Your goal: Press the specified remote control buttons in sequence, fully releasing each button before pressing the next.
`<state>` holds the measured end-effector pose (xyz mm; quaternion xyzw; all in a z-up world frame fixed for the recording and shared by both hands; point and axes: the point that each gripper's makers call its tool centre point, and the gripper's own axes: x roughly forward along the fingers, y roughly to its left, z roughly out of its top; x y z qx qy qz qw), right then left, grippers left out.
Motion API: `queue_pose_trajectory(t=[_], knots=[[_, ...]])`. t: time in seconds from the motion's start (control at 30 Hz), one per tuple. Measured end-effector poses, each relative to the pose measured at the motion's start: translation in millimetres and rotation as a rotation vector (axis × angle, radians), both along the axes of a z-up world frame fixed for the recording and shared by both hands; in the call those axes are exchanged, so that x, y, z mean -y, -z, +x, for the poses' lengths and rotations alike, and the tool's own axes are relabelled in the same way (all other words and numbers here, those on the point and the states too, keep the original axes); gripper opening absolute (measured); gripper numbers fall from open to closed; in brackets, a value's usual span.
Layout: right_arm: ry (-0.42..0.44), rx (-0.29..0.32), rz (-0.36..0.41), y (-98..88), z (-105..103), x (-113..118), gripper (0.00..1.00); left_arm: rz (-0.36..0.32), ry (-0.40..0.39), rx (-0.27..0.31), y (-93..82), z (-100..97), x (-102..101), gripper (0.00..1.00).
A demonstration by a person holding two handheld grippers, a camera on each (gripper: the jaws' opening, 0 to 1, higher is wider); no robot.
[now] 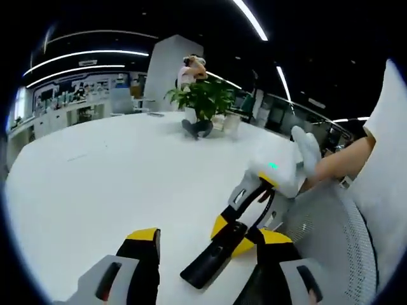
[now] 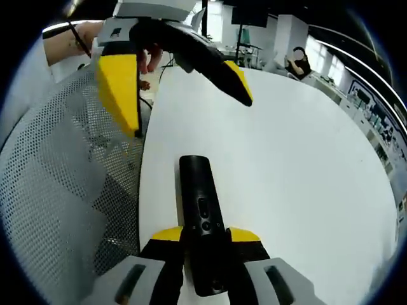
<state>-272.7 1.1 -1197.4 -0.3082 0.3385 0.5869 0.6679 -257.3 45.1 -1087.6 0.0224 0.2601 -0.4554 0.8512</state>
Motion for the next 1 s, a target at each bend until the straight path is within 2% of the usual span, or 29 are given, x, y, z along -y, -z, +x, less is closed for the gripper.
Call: queue_pose_trajectory(t=[0.07,0.27,0.4,0.57,1.0], knots=[[0.002,0.0,-0.003,-0.3,-0.3,-0.1,0.22,-0.011,-0.019,0.033,-9.1,0.4,-3.9,0.67],[0.016,0.0,-0.009,-0.1,-0.1,2.0,0.22,-0.139,-0.176,0.138,-45.7,11.3,-23.9,0.71],[0.02,-0.004,-0.018,-0.1,1.6,5.6,0.22,-0.132,-0.261,0.204,-58.2,14.3,-41.9,0.72],[0.027,-0.004,-0.045,0.2,10.8,15.0,0.22,-0.213,-0.374,0.259,-79.5,16.5,-62.3,0.8],[0.038,-0.006,-0.106,0.1,45.2,26.2,0.22,-0.192,-0.43,0.345,-94.4,10.8,-75.2,0.93]])
